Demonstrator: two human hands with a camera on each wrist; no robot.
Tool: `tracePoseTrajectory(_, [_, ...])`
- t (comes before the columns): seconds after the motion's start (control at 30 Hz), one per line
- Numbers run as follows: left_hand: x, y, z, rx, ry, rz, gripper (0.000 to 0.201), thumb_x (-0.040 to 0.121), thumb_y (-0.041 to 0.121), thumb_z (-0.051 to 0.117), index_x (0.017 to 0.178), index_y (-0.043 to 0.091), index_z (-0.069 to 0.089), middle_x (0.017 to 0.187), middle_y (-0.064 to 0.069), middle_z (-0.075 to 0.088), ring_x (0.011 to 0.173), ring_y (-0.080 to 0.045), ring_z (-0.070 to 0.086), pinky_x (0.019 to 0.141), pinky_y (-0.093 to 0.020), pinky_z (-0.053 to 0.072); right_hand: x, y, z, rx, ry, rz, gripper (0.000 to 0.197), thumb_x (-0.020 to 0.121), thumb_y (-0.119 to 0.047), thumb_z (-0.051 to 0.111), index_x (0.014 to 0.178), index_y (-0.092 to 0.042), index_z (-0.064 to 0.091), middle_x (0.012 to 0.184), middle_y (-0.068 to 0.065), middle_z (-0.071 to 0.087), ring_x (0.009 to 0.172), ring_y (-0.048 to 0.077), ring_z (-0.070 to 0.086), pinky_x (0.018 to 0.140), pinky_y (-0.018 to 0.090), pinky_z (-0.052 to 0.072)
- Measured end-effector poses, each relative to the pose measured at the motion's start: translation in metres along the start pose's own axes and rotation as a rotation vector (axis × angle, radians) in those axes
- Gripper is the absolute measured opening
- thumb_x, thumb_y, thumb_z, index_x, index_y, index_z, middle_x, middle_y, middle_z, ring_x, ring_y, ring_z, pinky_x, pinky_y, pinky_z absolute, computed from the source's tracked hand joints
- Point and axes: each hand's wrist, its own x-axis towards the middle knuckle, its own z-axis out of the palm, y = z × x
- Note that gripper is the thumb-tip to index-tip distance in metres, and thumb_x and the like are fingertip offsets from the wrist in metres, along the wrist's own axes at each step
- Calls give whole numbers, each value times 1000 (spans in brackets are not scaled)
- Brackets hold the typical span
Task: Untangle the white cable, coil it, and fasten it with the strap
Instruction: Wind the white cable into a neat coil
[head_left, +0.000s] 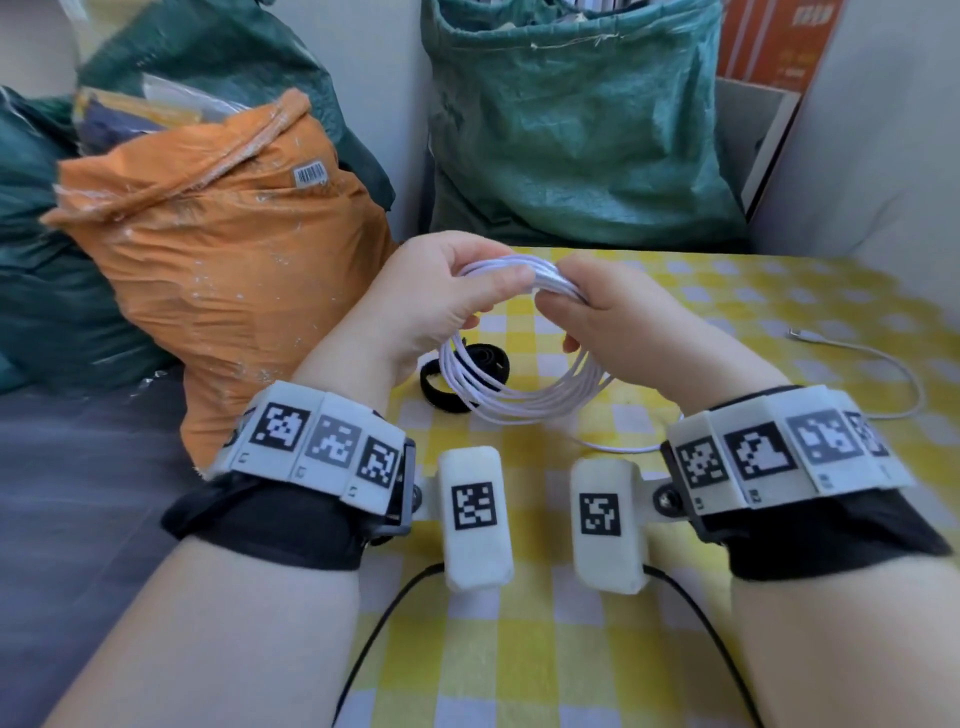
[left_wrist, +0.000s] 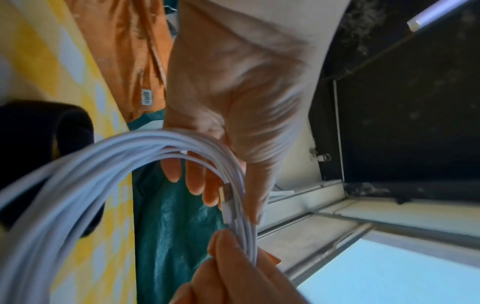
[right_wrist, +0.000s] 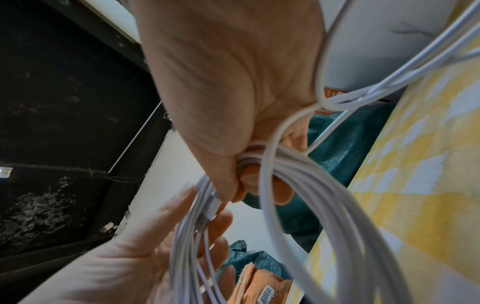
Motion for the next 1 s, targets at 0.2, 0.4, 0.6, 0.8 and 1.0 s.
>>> tracePoseTrajectory(0.2, [-1, 1, 1, 126, -92, 24, 22, 79, 37, 73, 83, 15, 68, 62, 4, 57, 50, -7, 46, 50, -19, 39, -2, -9, 0, -71, -20, -54, 27, 97, -28, 45, 92, -4, 57, 92, 16, 64, 88, 31, 62, 63, 33, 43])
tracePoseTrajectory(0.4, [1, 0, 7, 96, -90, -32, 54, 71, 64, 58, 62, 11, 59, 57, -5, 38, 47, -12, 32, 50, -27, 29, -1, -10, -1, -49, 24, -96, 18, 89, -27, 61, 93, -11, 65, 84, 6, 65, 76, 20, 59, 70, 31, 47])
tracePoseTrajectory(0.6, [8, -6, -1, 51, 95, -10, 49, 81, 55, 60, 55, 14, 52, 43, 9, 37, 39, -5, 31, 49, -27, 26, -2, 2, -9, -121, 19, 37, 30, 75, -31, 77, 100, -23, 62, 96, -4, 59, 87, 15, 54, 67, 28, 43])
tracePoseTrajectory(0.8, [11, -9, -4, 40, 232, -14, 50, 73, 61, 59, 53, 16, 53, 35, 11, 35, 43, -8, 31, 50, -29, 27, -1, 4, -8, -147, 86, 166, 41, 68, -35, 82, 103, -35, 61, 104, -1, 36, 103, 20, 40, 79, 34, 41])
tracePoseTrajectory(1.0, [12, -11, -8, -16, 285, -25, 48, 72, 60, 58, 52, 17, 51, 38, 13, 36, 47, -13, 30, 51, -29, 27, -2, 11, -16, -224, 62, 237, 15, 77, -32, 75, 82, -25, 63, 68, -8, 53, 61, 11, 52, 51, 26, 35])
